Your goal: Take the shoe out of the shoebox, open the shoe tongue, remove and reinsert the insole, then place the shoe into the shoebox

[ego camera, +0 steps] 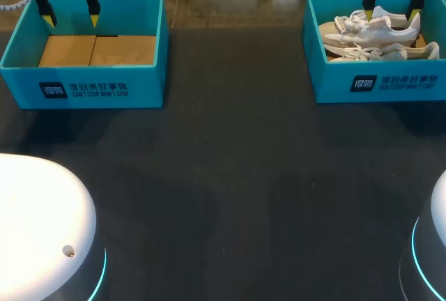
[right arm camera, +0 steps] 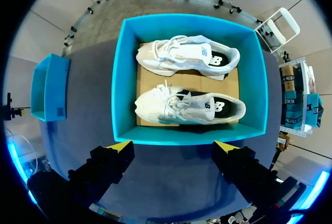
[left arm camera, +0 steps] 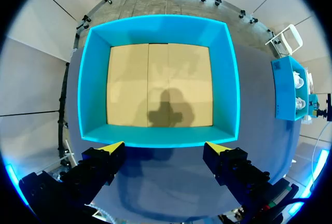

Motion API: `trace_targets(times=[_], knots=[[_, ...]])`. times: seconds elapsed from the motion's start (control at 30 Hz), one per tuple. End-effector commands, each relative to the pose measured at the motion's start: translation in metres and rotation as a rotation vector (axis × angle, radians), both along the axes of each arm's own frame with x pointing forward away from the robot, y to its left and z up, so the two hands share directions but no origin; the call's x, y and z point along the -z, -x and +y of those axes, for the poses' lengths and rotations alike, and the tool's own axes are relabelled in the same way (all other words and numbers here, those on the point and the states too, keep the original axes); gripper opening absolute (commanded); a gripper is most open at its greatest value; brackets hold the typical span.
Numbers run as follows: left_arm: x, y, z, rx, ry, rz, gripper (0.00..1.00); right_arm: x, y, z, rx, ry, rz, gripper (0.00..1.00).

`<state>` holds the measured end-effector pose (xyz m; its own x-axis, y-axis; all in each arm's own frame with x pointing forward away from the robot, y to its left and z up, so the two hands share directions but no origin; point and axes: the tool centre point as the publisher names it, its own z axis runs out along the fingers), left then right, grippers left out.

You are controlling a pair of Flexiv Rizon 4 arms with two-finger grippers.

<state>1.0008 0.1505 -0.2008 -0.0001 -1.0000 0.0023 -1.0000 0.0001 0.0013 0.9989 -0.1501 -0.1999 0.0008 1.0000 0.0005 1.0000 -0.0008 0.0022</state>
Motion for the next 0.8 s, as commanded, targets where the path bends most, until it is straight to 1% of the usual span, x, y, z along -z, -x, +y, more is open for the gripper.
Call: trace_targets(times=[0.03, 0.47, 0.57, 0.67, 0.73, 0.77, 0.8], knots=[[0.0, 0.0, 0.0, 0.0, -0.001, 0.0, 1.0, 0.0, 0.0, 0.0, 0.0, 0.0, 0.0, 1.0], [0.0, 0.0, 0.0, 0.0, -0.001, 0.0, 1.0, 0.0, 0.0, 0.0, 0.0, 0.0, 0.0, 1.0], [0.0, 0.0, 0.0, 0.0, -0.001, 0.0, 1.0, -0.003, 0.001, -0.009, -0.006, 0.028, -0.016, 1.0], [0.0, 0.0, 0.0, 0.0, -0.001, 0.0, 1.0, -0.004, 0.002, -0.023, 0.004, 0.043, -0.038, 1.0], [0.0, 0.0, 0.0, 0.0, -0.001, 0.0, 1.0, -0.002, 0.004, -0.036, 0.002, 0.034, -0.056, 1.0], [0.0, 0.0, 0.0, 0.0, -0.001, 0.0, 1.0, -0.002, 0.004, -0.039, 0.004, 0.029, -0.061, 1.0], [0.0, 0.0, 0.0, 0.0, -0.001, 0.0, 1.0, 0.001, 0.005, -0.051, 0.004, 0.026, -0.07, 1.0]])
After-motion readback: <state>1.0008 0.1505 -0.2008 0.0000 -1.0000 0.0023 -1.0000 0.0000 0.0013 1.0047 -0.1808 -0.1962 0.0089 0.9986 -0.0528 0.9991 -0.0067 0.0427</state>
